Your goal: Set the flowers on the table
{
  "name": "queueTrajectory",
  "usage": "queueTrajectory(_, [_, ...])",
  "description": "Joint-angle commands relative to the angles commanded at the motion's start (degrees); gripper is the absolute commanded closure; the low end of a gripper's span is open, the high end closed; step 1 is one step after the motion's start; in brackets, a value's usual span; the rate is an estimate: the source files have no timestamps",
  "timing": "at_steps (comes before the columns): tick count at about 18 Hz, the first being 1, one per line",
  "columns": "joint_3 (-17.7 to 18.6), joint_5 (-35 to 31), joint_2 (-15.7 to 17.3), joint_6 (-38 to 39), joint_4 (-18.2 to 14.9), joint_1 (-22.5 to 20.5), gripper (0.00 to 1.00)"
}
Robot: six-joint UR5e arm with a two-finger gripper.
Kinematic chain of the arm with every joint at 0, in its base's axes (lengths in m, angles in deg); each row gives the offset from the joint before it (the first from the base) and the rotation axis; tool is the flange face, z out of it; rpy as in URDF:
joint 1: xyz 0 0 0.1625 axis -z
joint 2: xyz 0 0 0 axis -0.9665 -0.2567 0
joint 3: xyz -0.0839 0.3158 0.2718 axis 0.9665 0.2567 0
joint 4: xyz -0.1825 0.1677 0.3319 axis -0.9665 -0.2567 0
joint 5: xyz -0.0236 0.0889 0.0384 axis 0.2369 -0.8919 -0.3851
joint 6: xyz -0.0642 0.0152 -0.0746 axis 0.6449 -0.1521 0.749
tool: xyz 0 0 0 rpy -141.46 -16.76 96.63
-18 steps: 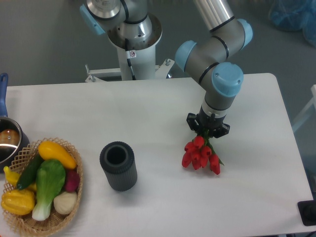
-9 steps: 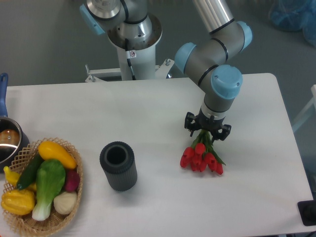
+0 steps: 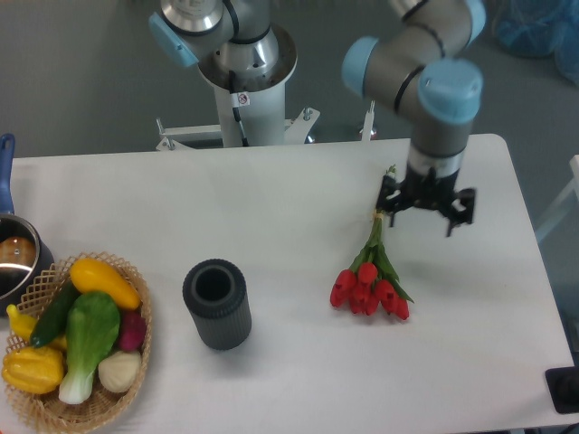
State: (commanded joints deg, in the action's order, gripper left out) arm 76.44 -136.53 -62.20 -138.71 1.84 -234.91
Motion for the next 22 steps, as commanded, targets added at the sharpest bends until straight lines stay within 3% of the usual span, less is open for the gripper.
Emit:
queueTrajectory(6, [-2.21,7.83,3.17,-0.09,0.18,-0.18,0.0])
queueTrajectory(14, [-1.25,12.76,8.97,-0.18,0.0,0.97,0.0])
queueTrajectory(22, [-0.54,12.93,9.41,-0.18,0.0,0.79,0.0])
